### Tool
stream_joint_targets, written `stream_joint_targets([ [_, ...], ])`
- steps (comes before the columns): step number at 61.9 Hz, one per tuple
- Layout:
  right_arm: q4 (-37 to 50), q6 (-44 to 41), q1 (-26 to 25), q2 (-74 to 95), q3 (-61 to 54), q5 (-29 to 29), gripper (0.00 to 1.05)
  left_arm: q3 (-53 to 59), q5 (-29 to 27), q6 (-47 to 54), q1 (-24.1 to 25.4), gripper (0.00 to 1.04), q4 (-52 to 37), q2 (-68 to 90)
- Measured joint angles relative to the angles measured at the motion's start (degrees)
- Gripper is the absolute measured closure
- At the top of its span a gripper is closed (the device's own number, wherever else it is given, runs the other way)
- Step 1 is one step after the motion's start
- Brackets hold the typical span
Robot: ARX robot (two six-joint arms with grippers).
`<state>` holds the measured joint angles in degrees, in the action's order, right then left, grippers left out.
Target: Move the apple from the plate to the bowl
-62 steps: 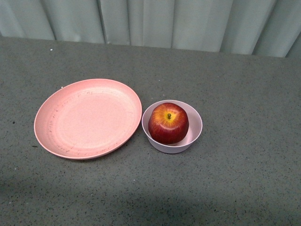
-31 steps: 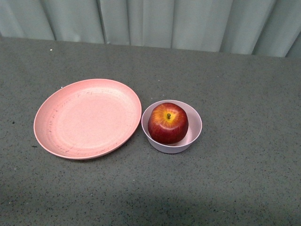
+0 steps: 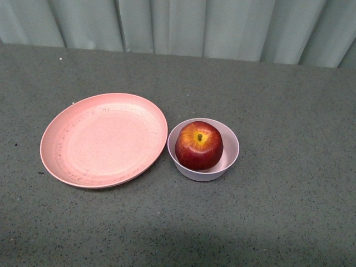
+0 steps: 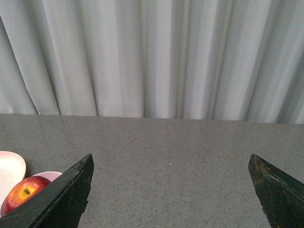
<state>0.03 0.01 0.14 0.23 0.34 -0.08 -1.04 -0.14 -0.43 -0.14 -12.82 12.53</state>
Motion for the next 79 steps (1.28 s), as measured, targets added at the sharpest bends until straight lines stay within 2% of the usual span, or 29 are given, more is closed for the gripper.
stream_joint_targets([
  [9,0.0,0.0,0.0,0.0,0.0,0.0,0.09,0.0,0.0,0.0,0.0,1.01,2.49,-2.43],
  [15,0.0,0.0,0.0,0.0,0.0,0.0,0.09,0.0,0.13,0.02,0.0,1.01,11.3,-9.27],
  [21,0.0,0.0,0.0,0.0,0.0,-0.04,0.09,0.0,0.13,0.02,0.0,1.01,12.59,-12.17],
  [24,0.0,0.0,0.0,0.02,0.0,-0.02,0.09,0.0,0.15,0.0,0.0,0.9,12.68,-12.2],
  [34,0.0,0.0,0.0,0.0,0.0,0.0,0.09,0.0,0.15,0.0,0.0,0.64,12.7,-12.24],
  [36,0.0,0.0,0.0,0.0,0.0,0.0,0.09,0.0,0.15,0.0,0.0,0.54,12.7,-12.24],
  [42,0.0,0.0,0.0,0.0,0.0,0.0,0.09,0.0,0.15,0.0,0.0,0.39,12.7,-12.24],
  [51,0.0,0.0,0.0,0.0,0.0,0.0,0.09,0.0,0.15,0.07,0.0,0.05,12.7,-12.24],
  [79,0.0,0.0,0.0,0.0,0.0,0.0,0.09,0.0,0.13,0.15,0.0,0.07,12.7,-12.24],
])
